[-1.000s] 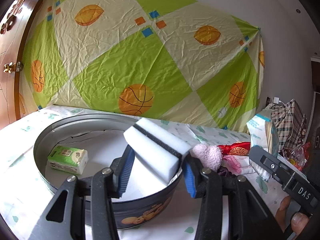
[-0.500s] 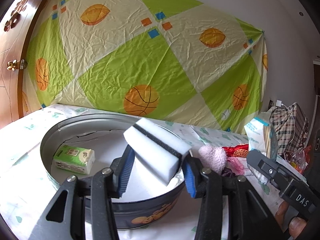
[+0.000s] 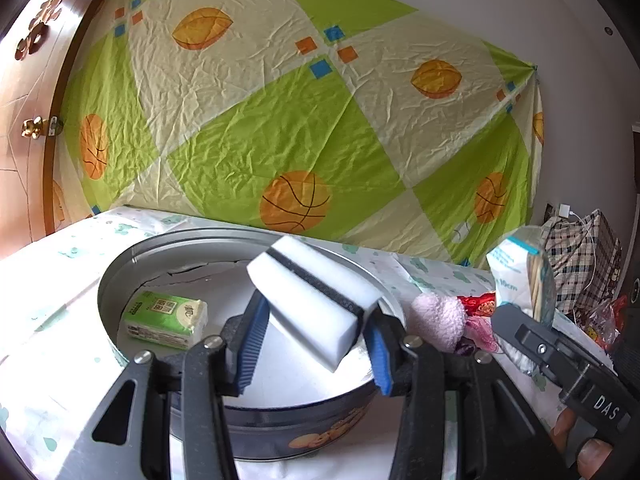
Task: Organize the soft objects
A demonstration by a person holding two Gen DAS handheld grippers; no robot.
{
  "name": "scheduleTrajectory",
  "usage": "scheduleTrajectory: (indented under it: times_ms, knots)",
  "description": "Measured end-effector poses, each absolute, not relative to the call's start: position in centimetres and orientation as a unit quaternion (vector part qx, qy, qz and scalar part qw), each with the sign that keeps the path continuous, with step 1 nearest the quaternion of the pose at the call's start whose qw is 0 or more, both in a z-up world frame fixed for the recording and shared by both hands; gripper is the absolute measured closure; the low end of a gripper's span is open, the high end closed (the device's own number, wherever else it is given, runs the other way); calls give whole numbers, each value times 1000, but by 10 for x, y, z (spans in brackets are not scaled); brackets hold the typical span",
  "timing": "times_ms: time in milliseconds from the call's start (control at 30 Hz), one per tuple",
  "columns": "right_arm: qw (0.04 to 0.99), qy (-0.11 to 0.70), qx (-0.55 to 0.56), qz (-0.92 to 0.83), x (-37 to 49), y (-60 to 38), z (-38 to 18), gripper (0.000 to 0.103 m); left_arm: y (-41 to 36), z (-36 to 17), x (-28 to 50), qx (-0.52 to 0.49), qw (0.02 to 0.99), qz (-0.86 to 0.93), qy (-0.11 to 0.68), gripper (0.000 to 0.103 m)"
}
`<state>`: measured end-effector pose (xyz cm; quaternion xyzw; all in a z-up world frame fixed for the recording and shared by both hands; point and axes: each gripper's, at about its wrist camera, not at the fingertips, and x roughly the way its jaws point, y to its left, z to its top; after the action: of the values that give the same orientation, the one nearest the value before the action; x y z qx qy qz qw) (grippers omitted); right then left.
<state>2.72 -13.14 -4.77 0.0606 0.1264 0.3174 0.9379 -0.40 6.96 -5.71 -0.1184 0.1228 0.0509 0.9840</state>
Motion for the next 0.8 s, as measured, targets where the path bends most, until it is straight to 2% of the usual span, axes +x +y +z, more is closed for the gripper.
scheduleTrajectory:
  times_ms: [567,767,800]
  knots:
    - [923,152,54,349,33,-109,-45,44,90,-52,4,-120,980,60,149,58]
    - [920,144,46,361,41,-101,-20,44,106,-39,11,-125,977,54,165,58]
    - [919,145,45,364,43,-98,-15,44,110,-37,13,-125,976,54,171,55]
